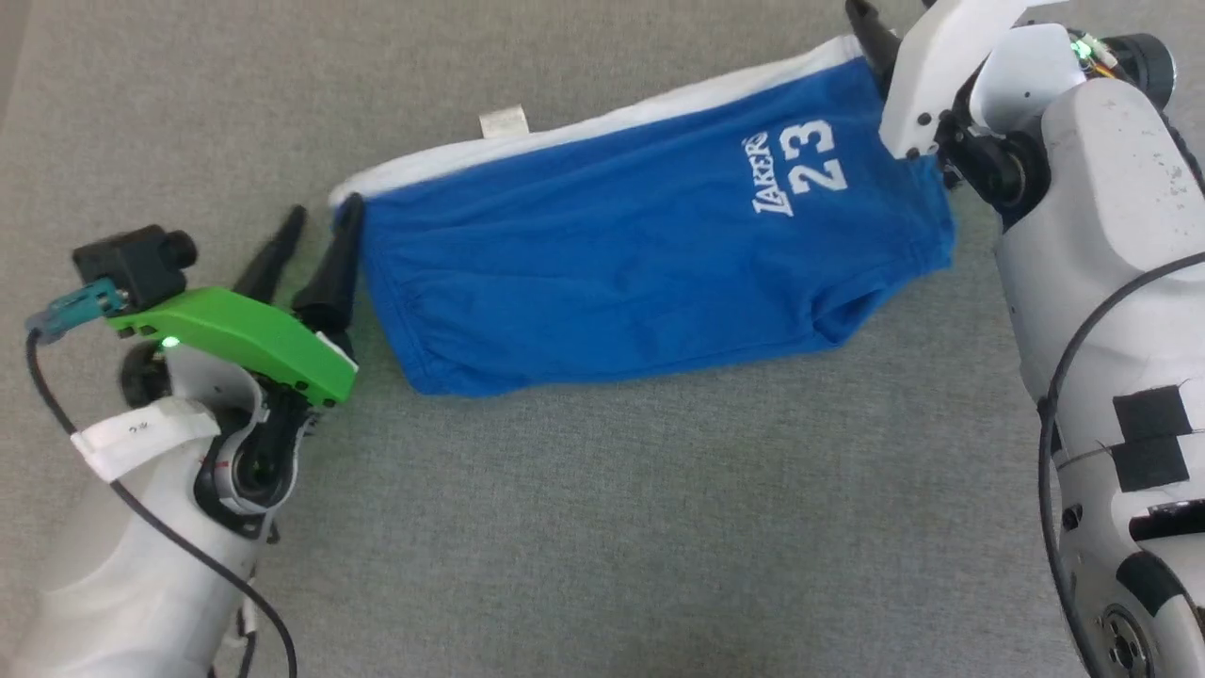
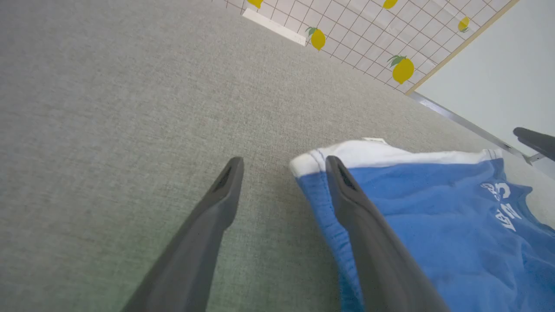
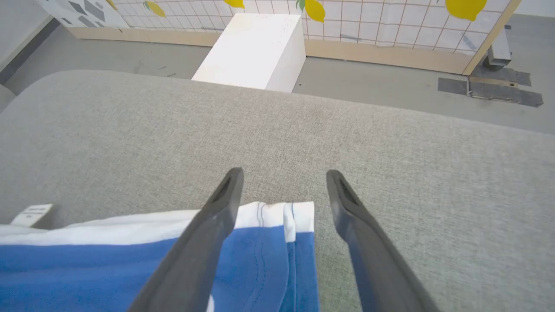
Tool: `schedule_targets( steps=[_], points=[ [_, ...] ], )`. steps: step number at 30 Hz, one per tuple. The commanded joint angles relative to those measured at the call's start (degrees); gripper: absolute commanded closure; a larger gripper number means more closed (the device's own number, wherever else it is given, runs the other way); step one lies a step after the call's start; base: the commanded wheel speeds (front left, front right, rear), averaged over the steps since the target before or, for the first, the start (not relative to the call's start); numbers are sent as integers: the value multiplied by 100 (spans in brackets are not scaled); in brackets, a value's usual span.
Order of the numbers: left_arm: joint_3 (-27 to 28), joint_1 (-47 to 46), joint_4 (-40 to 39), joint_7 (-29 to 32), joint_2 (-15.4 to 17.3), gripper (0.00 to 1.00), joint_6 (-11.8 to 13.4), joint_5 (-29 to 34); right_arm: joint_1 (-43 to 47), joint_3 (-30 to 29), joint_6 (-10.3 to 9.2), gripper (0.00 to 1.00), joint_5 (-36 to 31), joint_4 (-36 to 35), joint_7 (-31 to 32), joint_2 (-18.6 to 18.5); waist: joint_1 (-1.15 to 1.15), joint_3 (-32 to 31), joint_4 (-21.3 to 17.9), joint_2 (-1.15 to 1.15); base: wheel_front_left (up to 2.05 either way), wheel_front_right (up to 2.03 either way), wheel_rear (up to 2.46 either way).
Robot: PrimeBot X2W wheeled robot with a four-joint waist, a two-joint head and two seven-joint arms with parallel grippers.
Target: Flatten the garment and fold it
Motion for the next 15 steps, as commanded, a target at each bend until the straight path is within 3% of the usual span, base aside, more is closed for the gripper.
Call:
schedule_targets(
  steps=[1, 5, 8, 9, 15],
  points=[
    [28, 65, -55, -189, 132, 0, 112, 227, -16, -43, -10, 0, -98, -47, -197, -9, -1, -372, -71, 0, 0, 0, 0],
    [-2, 278, -240, -880, 334, 0, 520, 1131, 247, -77, -10, 0, -427, -182, -426, -9, -1, -811, -140, 0, 0, 0, 0],
    [73, 594, -463, -1033, 380, 0, 831, 1923, 627, -23, -10, 0, -868, -253, -204, -9, -1, -1095, -202, 0, 0, 0, 0],
    [379, 1009, -927, -1044, 239, 0, 1037, 2679, 1013, 36, -10, 0, -1095, -361, 109, -12, -1, -1272, -239, 0, 0, 0, 0],
    [895, 2026, -1394, -1046, -257, 0, 1007, 3343, 1685, 342, -10, 0, -1035, -680, 739, -11, -1, -1458, -249, 0, 0, 0, 0]
  ],
)
